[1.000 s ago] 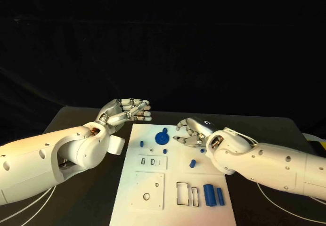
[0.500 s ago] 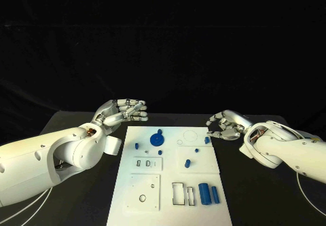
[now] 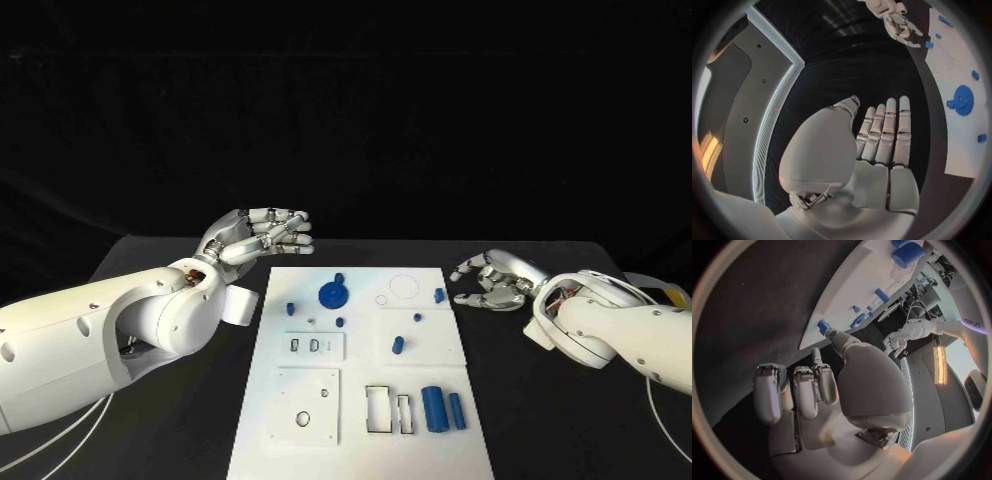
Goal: Assemble the parts on the task board
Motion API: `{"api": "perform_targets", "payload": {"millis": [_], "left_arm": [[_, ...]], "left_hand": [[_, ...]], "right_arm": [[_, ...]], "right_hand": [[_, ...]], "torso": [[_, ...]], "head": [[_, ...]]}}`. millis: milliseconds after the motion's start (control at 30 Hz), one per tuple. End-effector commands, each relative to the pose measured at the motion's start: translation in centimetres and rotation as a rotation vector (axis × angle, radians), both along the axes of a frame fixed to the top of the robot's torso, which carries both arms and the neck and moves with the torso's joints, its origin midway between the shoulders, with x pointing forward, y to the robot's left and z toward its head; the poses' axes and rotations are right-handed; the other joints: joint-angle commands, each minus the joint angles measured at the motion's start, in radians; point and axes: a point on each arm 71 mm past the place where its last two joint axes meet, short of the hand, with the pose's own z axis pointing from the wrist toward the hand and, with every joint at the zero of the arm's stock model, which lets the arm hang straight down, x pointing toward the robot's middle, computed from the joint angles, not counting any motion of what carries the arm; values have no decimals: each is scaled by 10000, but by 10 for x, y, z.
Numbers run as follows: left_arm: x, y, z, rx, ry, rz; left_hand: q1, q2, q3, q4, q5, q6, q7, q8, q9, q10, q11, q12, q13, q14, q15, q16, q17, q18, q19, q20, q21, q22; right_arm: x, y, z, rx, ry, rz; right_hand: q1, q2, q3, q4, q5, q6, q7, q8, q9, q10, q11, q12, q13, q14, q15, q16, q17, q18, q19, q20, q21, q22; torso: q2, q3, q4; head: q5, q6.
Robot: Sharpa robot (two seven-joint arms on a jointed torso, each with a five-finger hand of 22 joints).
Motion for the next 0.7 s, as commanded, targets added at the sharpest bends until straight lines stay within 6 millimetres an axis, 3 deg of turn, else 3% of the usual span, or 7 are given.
{"api": "perform_targets", "payload": {"millis": [33,367,700], "left_arm": [[0,-3,1,-119,-79,-207],[0,-2,1,-112,-73,-195],[0,-2,1,-109,-67,-196]], "left_hand": [[41,-58,53,1,-27,-67,322,-36,-16,-9,54,-55,14,-31,20,-37,15,126,-17,44,-59,-12],[41,-58,53,1,-27,-67,322,-36,-16,-9,54,-55,14,-31,20,-37,15,126,-17,44,-59,-12],[41,-58,53,1,-27,-67,322,-36,-16,-9,54,-55,14,-31,20,-37,15,126,-17,44,-59,-12]], "right_arm": [[1,2,-3,27,-103,-50],[2,13,-13,109,-58,-78],[3,20,-16,178,31,-4]], "right_hand": [[76,30,9,-39,68,-84,-12,-50,-11,14,62,-3,1302,1046,40,23,2479,0,64,-33,-44,1455],[57,128,58,-31,70,-64,25,-66,-4,67,99,47,1353,1053,74,32,2510,-9,91,-5,-19,1486],[35,241,129,-23,64,39,34,-49,14,97,112,76,1382,1056,93,35,2524,-11,105,21,-9,1501]], "torso": [[9,-21,11],[0,-14,-7],[-8,-23,-10]], "head": [[10,-28],[59,-98],[57,-69]]}}
